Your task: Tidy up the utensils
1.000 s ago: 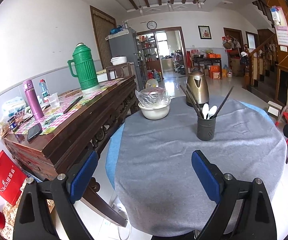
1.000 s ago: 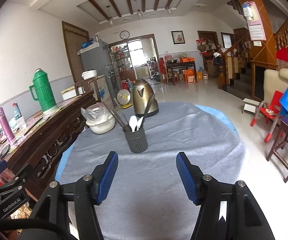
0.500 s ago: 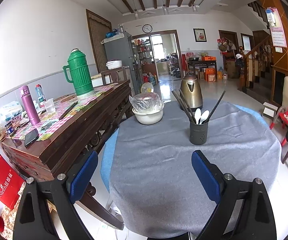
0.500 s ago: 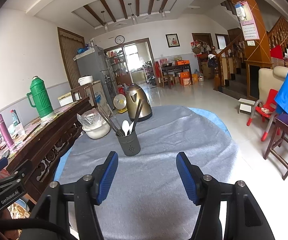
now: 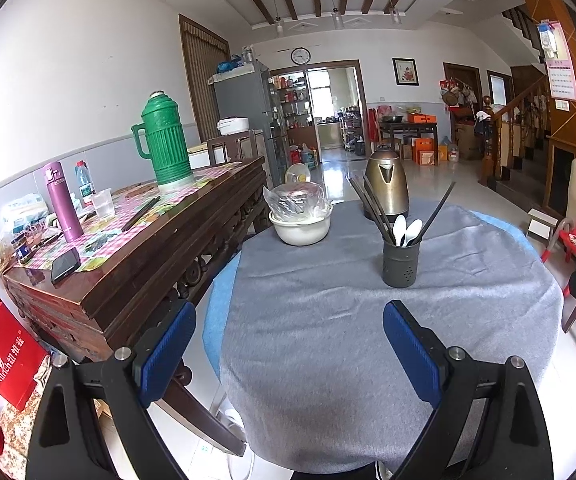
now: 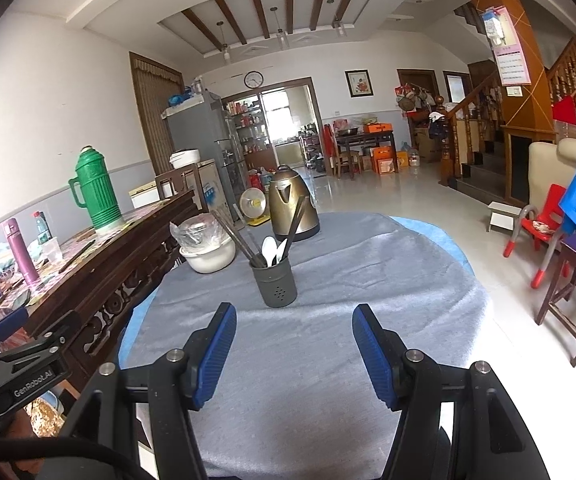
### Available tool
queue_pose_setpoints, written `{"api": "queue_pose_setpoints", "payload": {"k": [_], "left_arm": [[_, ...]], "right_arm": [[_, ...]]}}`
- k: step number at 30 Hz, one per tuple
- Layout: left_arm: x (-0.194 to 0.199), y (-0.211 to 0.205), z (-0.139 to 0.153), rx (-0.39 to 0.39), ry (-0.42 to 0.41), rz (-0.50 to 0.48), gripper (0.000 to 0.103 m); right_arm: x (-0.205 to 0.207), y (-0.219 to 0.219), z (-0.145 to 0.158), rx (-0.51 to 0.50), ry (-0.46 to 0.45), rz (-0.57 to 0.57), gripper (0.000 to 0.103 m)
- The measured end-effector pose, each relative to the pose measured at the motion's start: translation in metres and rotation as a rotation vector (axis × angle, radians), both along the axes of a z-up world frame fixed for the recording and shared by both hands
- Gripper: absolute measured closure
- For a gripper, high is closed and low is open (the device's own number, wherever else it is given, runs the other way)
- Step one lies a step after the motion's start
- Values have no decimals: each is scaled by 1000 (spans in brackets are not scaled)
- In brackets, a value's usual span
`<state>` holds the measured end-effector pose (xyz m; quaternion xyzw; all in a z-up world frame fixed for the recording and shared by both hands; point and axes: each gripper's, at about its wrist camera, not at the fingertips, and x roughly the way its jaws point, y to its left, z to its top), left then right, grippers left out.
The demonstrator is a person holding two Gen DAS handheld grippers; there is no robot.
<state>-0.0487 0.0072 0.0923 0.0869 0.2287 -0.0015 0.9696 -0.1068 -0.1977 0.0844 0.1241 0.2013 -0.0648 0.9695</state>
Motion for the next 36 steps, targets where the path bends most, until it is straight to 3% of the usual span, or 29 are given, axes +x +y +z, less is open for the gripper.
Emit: {"api": "queue_pose_setpoints", "payload": {"k": [36], "left_arm": [[1,8,-9,-24,23,24,8]], "right_arm": [[2,19,-8,-13,19,52,39]]}}
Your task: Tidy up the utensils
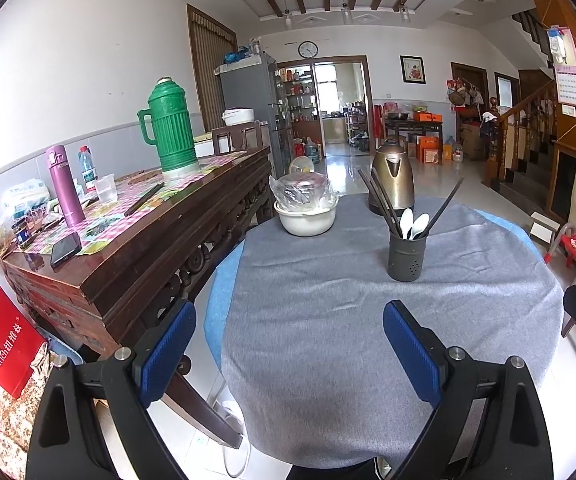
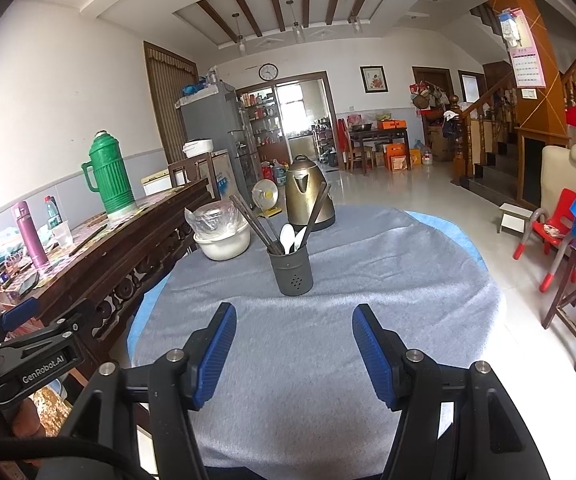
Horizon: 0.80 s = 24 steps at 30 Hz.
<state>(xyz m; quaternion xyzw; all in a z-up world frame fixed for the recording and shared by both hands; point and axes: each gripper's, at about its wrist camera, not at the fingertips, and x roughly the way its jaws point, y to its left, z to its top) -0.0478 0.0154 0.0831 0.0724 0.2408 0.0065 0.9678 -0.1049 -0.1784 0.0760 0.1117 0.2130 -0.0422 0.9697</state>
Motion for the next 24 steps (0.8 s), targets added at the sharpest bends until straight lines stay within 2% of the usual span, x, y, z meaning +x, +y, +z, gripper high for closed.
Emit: {"api": "queue_pose_setpoints", "payload": {"k": [24], "left_arm": [[2,3,-2,-10,8,10,8]], "right_arm": [[0,1,-1,1,3,7,39]]}}
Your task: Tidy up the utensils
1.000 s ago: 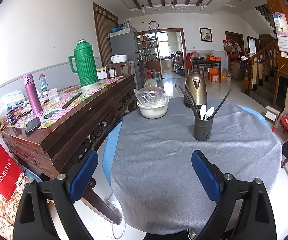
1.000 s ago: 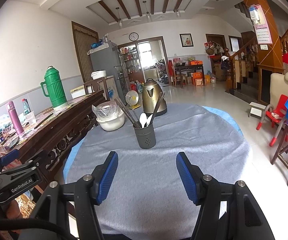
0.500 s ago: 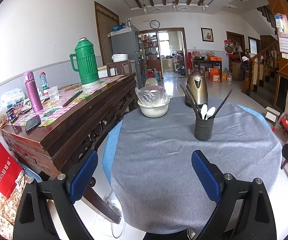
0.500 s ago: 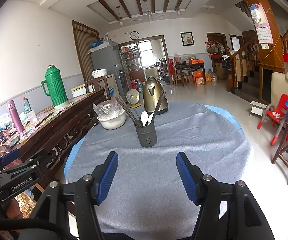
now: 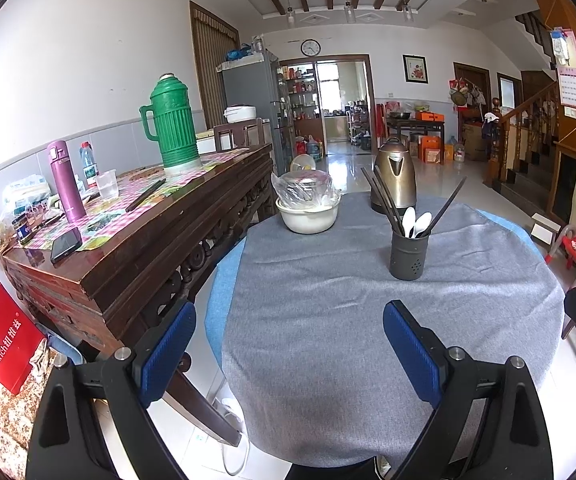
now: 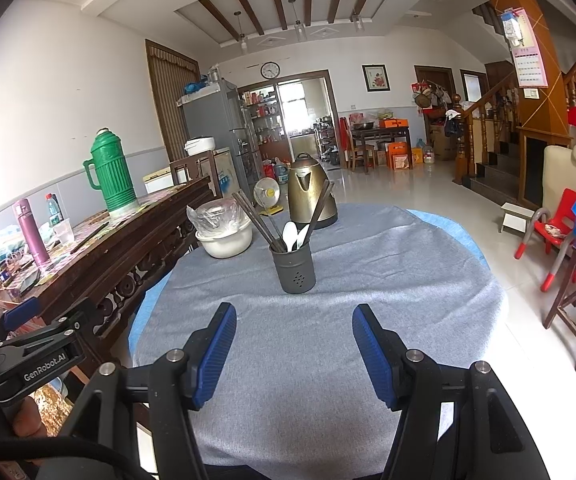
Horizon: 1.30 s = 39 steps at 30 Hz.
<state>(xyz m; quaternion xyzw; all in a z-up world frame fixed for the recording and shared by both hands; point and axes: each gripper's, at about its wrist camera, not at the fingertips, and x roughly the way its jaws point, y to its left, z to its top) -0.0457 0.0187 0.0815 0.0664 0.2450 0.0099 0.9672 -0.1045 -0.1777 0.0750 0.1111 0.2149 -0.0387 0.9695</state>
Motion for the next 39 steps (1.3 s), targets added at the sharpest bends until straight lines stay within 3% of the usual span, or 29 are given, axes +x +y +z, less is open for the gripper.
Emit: {"api": "queue_pose_setpoints", "payload": {"k": [39], "left_arm": [[0,1,-3,-5,4,8,8]], "right_arm": [[0,3,-2,-1,7,12,39]]}}
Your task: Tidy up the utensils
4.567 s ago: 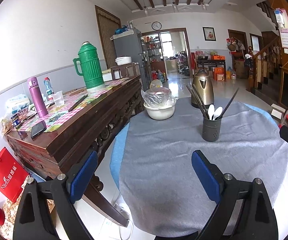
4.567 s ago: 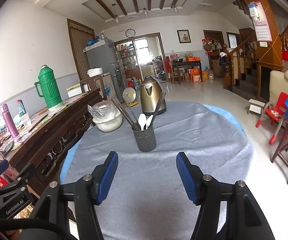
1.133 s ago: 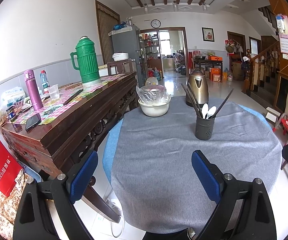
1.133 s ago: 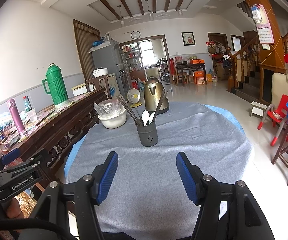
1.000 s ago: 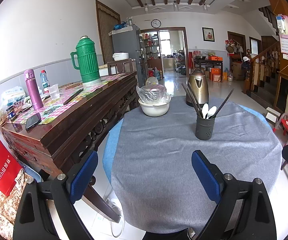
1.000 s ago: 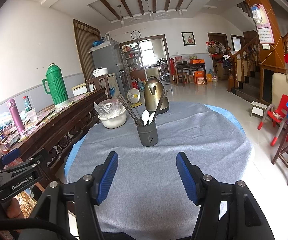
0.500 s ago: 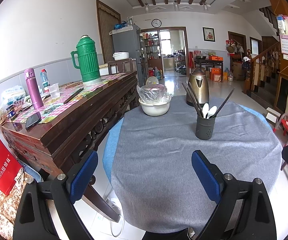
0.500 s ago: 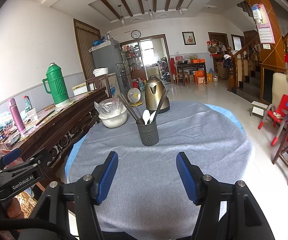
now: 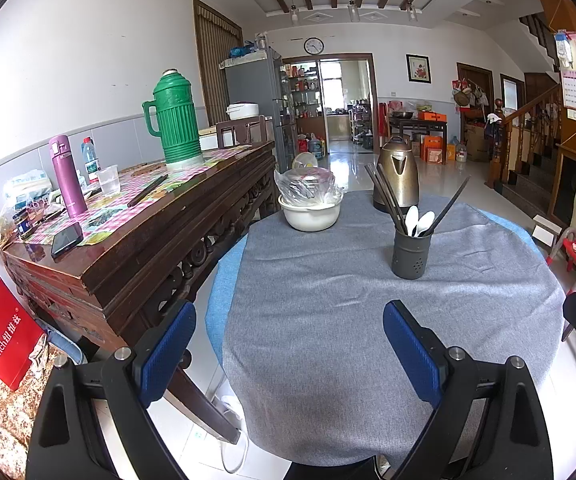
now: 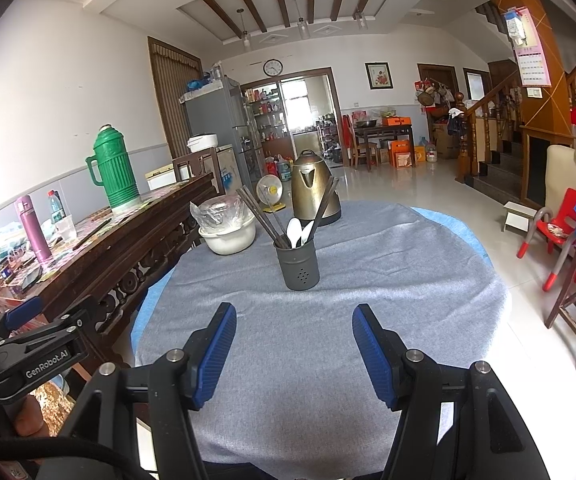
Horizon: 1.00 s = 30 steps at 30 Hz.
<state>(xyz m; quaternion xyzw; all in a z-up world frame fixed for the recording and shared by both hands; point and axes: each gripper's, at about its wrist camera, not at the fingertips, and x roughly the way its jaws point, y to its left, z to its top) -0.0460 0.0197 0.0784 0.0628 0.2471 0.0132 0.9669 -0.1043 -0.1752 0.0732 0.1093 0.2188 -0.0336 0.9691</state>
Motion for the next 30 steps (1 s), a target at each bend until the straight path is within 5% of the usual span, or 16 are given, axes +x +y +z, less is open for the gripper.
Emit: {"api": "queue_pose_setpoints", "payload": {"k": [14,30], "left_arm": [[13,-5,6,-29,-7,15,8],[90,-16,-9,-31,60,38,8]], "right_arm": [[42,-7,29,18,12,14,39],[106,-7,25,-35,3,31,39]]}}
